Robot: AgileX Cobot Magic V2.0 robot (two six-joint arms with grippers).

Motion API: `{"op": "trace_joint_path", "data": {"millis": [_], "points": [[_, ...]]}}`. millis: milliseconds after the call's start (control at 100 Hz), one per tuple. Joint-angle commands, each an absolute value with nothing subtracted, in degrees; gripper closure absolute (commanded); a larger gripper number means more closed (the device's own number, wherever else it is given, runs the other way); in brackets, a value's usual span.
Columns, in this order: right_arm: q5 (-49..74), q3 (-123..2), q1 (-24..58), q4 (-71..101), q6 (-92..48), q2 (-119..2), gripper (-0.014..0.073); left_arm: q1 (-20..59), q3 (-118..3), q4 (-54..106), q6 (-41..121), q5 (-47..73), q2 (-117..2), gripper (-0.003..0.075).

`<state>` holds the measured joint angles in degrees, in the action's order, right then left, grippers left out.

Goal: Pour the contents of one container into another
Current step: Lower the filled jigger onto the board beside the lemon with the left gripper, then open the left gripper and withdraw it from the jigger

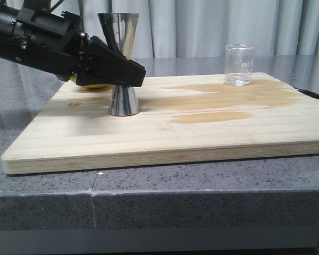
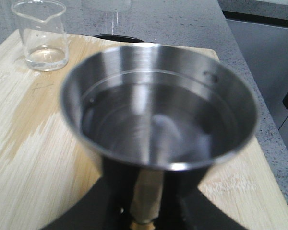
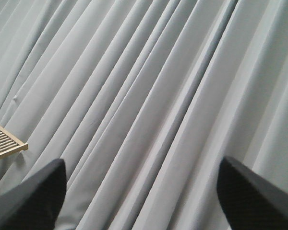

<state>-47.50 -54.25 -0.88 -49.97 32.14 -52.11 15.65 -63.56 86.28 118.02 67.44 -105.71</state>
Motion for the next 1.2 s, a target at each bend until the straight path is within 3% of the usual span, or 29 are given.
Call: {"op": "trace_joint_path", "data": {"millis": [0, 120, 310, 380, 1190], "points": [[-49.00, -55.65, -1.27, -47.41, 31.89, -51.40, 0.0021, 15.66, -64.69, 89.40, 118.11, 70.09, -103.77, 0.0737], [-49.00, -55.65, -1.27, -47.41, 31.89, -51.40, 0.0021, 15.66, -64.69, 89.40, 118.11, 69.84, -103.77, 0.0675], [-49.00, -55.65, -1.27, -47.41, 31.89, -51.40, 0.0021, 15.66, -64.69, 89.51, 118.11, 69.80, -103.77, 0.0372], [-49.00, -55.65, -1.27, -47.41, 31.89, -51.40, 0.0021, 15.66, -64.69, 89.75, 118.11, 69.80, -103.77, 0.0305], [-49.25, -55.65, -1.27, -47.41, 31.89, -51.40, 0.0021, 10.50, -64.69, 85.27, 111.59, 73.27, -100.06, 0.0288]]}}
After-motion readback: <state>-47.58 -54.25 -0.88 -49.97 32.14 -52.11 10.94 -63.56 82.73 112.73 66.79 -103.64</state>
